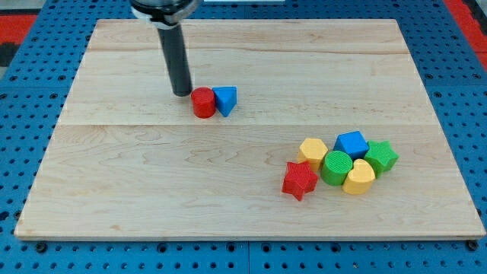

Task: Move the blue triangle towards the red circle

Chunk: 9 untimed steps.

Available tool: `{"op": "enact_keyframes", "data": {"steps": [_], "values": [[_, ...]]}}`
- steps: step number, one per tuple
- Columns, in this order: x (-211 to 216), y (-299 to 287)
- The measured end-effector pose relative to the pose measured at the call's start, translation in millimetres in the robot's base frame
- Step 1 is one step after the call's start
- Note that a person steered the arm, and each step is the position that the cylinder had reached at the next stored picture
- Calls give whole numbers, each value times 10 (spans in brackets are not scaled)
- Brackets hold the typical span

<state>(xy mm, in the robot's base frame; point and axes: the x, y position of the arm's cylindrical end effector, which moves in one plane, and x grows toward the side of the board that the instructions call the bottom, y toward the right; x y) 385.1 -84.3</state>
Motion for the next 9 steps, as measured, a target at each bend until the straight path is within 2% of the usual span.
{"op": "enact_keyframes", "data": {"steps": [2, 3, 4, 5, 7, 8, 9], "values": [[971, 1332], [932, 1271], [773, 786], [726, 13], [-266, 322], [28, 706], [507, 1393]]}}
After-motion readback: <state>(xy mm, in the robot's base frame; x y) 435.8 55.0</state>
